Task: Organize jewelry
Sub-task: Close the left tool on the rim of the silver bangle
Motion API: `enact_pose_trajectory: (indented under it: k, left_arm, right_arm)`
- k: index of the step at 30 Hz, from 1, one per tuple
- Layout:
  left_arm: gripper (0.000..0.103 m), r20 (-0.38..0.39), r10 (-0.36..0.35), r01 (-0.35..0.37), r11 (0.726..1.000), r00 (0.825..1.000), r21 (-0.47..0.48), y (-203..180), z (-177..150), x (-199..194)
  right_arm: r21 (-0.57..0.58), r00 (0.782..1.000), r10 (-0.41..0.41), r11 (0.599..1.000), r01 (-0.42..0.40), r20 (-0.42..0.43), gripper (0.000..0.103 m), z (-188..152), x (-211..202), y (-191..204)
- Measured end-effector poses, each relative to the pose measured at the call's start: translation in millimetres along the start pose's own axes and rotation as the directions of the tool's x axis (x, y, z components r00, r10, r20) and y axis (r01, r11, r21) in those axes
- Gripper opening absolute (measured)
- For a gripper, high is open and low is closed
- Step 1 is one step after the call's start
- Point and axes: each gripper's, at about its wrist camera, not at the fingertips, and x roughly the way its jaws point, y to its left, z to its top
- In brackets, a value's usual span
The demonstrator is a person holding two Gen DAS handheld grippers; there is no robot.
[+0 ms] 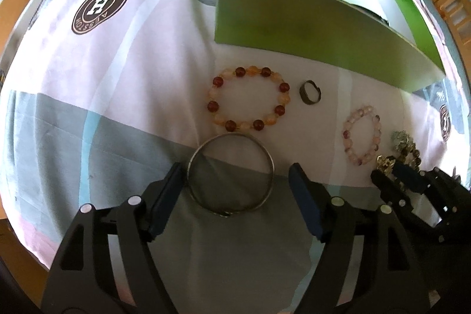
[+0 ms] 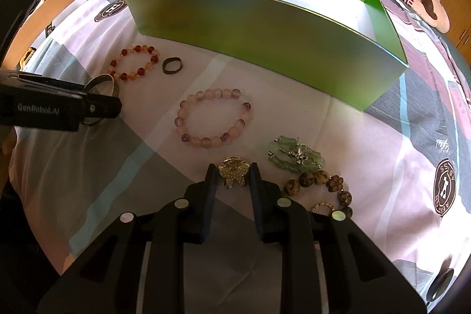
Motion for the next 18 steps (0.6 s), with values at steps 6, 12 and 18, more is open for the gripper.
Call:
enact_pose_trajectory:
  k: [6,12,18]
  left_arm:
    - [0.06,0.017,-0.031,0.031,0.999,0.999,-0.036,18.1,3.6,-5.4]
    - [0.06,0.088,-0.037,0.038,0.999,0.995,-0.012,15.1,4.7,-20.8]
    - [0.06,0.095,-0.022,0.019,0.999,0.995,0.033,5.9,1.5,-20.1]
  right_arm:
    - [0.023,1.0,0.002,1.0,-0.003,0.017,0.021,0.3,-4.1,-2.8]
    - [0.046,1.0,0.007,0.999,-0.008,0.026,0.021,1.2,-7.8,-8.1]
    - [0.029,1.0,0.006,1.0,-0.007,0.011,0.021,0.3,-5.7,-5.9]
